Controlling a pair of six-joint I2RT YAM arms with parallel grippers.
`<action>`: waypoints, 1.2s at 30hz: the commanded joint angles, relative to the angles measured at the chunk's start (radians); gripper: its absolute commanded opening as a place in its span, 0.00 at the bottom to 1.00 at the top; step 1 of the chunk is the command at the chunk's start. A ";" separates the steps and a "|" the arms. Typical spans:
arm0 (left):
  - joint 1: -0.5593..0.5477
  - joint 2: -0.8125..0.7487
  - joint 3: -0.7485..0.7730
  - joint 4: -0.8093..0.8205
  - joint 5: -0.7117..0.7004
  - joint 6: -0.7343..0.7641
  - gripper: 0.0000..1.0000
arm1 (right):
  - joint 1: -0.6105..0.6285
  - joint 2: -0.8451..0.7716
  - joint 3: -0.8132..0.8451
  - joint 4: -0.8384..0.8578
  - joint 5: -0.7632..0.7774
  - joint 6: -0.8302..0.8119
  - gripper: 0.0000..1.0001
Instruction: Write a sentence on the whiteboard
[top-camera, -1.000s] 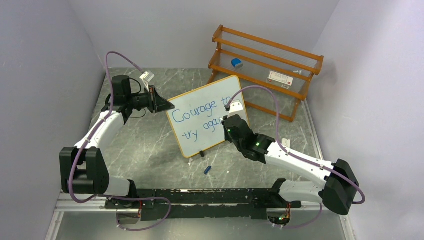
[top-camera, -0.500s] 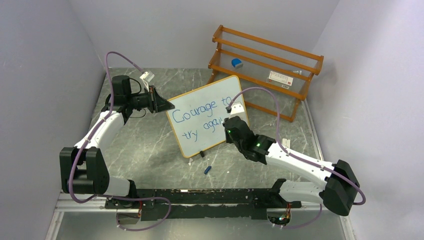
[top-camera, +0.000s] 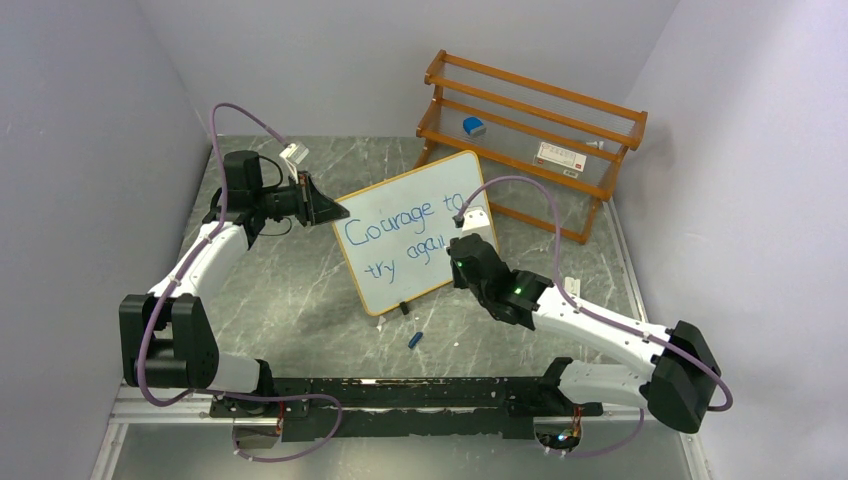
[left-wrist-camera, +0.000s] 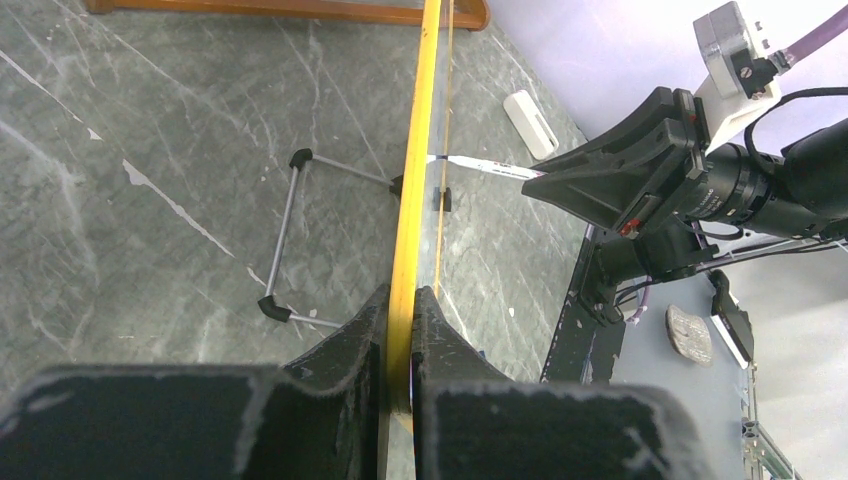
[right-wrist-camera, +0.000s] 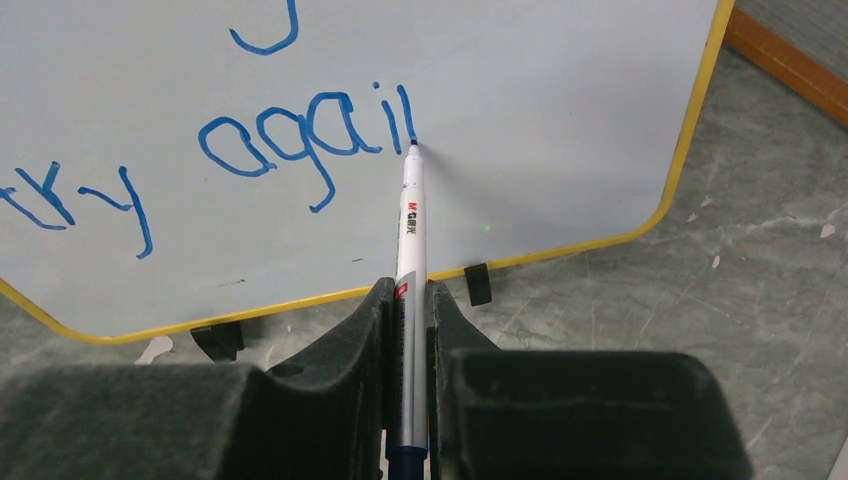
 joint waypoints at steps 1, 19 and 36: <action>-0.027 0.039 -0.010 -0.077 -0.103 0.063 0.05 | -0.009 -0.031 -0.010 0.011 -0.005 -0.004 0.00; -0.027 0.041 -0.010 -0.073 -0.099 0.061 0.05 | -0.016 0.006 0.023 0.088 0.015 -0.048 0.00; -0.027 0.040 -0.010 -0.075 -0.101 0.063 0.05 | -0.035 0.023 0.029 0.127 0.029 -0.060 0.00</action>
